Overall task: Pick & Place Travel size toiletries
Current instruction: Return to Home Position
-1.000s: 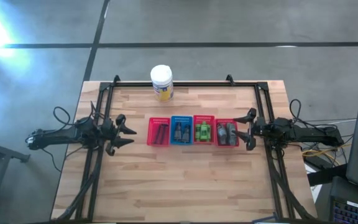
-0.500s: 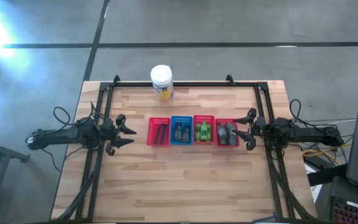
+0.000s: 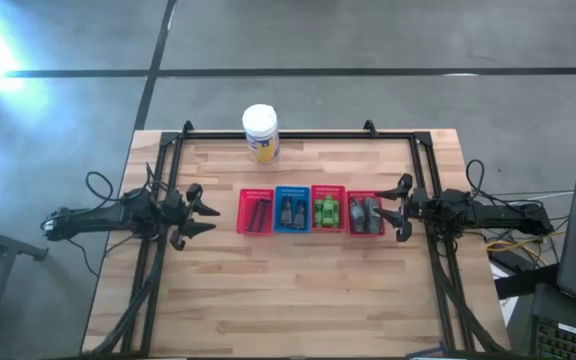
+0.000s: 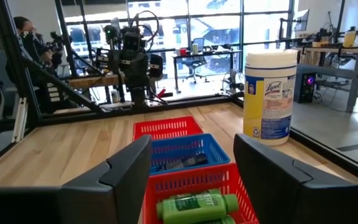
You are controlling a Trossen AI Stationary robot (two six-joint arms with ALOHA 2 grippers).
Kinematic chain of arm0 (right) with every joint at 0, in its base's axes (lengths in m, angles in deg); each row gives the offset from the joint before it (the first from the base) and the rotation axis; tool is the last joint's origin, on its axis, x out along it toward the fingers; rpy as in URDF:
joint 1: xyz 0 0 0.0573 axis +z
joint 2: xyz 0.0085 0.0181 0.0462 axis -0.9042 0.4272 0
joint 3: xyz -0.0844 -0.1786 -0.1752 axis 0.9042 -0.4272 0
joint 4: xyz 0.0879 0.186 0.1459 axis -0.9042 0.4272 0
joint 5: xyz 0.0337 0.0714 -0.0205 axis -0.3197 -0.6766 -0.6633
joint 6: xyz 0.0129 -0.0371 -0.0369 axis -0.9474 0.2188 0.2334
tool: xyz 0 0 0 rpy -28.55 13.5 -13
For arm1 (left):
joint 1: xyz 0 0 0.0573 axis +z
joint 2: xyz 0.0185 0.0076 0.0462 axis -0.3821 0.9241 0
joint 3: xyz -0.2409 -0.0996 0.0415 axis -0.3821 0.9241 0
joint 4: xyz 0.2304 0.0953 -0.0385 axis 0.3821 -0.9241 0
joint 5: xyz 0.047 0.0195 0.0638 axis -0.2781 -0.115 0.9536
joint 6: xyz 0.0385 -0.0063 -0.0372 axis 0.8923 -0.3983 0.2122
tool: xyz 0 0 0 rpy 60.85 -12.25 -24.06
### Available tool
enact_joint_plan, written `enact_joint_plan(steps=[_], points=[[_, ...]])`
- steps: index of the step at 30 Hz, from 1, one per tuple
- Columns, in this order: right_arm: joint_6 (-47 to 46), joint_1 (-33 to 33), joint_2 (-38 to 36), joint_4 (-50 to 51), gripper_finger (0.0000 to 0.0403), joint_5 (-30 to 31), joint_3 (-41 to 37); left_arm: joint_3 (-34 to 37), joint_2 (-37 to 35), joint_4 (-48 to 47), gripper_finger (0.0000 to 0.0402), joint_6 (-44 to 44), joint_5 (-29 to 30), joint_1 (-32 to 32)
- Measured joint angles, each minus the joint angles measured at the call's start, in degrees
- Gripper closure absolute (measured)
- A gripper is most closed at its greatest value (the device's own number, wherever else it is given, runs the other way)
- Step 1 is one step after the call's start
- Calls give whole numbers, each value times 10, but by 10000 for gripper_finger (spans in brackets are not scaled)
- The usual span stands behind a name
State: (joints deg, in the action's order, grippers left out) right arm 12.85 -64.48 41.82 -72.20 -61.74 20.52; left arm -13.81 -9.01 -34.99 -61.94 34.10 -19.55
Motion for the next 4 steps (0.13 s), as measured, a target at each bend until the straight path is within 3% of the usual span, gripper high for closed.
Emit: enact_joint_plan(steps=[4], points=[[0,0,3,0,164,0,0,0,0,0,220,0,0,0]])
